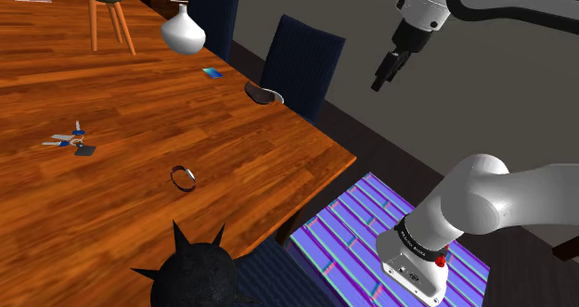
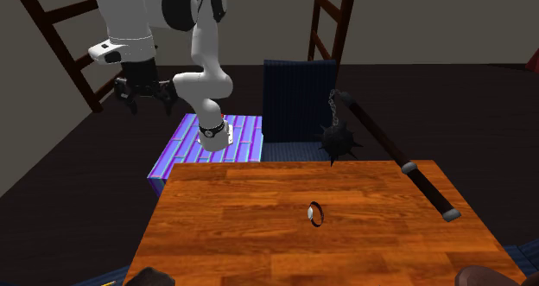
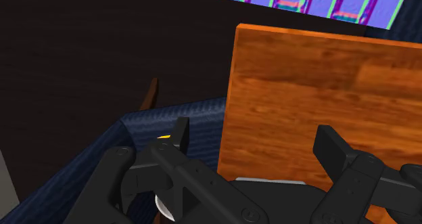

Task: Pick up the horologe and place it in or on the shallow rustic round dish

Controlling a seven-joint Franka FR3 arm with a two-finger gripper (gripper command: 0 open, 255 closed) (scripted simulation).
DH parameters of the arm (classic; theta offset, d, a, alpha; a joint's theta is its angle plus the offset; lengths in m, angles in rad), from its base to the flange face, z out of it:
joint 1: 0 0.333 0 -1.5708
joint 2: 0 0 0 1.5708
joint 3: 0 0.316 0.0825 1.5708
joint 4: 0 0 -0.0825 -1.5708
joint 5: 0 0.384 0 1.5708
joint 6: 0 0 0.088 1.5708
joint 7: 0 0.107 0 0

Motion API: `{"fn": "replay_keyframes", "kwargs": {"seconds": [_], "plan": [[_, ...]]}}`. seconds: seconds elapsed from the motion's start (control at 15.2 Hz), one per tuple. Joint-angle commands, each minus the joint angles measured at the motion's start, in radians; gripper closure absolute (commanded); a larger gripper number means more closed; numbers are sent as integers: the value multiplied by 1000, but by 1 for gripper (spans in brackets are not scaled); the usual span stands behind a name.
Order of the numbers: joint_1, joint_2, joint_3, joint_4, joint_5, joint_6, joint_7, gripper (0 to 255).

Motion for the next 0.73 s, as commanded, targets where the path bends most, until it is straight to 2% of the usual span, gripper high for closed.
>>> {"fn": "replay_keyframes", "kwargs": {"seconds": [0.0, 0.66], "plan": [[0, 0, 0, 0, 0, 0, 0, 0], [82, 121, 192, -45, 121, 173, 225, 0]]}}
